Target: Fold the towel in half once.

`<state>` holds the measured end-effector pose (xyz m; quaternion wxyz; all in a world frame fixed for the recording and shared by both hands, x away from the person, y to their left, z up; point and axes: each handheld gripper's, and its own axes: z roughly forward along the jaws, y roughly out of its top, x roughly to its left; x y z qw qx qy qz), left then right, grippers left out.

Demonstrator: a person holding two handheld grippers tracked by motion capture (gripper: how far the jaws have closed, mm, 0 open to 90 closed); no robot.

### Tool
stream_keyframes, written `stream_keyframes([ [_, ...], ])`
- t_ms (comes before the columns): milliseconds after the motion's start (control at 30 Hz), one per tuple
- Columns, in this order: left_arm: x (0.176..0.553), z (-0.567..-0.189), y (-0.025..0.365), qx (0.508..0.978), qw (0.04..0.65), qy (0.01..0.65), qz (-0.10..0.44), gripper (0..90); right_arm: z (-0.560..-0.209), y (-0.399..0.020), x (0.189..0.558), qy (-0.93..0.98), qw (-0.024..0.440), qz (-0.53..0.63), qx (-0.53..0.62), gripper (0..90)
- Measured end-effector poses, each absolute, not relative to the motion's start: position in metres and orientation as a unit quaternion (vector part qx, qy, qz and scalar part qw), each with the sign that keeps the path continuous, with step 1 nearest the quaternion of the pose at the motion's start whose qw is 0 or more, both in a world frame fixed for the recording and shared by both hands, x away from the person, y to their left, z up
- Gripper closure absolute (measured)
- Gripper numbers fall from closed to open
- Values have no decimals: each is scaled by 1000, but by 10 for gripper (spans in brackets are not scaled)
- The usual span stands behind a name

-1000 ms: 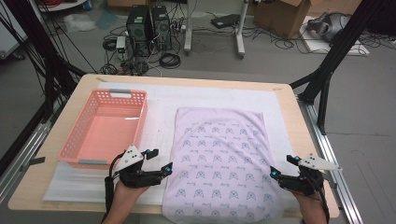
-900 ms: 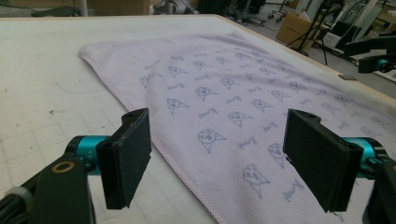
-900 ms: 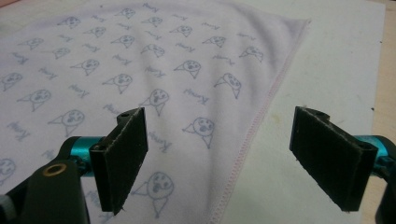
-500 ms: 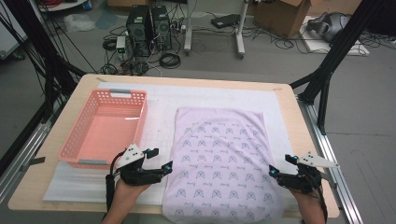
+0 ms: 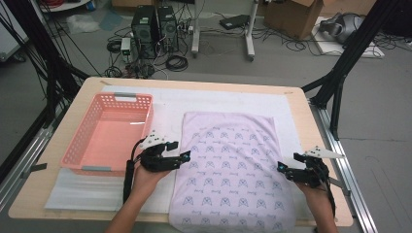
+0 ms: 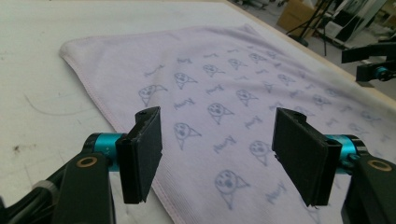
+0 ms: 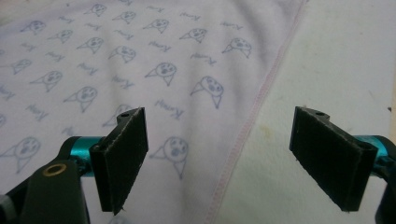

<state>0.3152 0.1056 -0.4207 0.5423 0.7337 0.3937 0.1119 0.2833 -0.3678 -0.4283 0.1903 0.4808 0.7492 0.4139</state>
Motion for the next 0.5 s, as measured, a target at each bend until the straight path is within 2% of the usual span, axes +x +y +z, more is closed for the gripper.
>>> stream_keyframes([
  [367,369,-427,95,738,494,441,127,393,-430,-359,325,755,176,394,494,194],
  [500,384,-433,87,746,475,447,136,423,-428,-359,338,751,173,395,501,258],
])
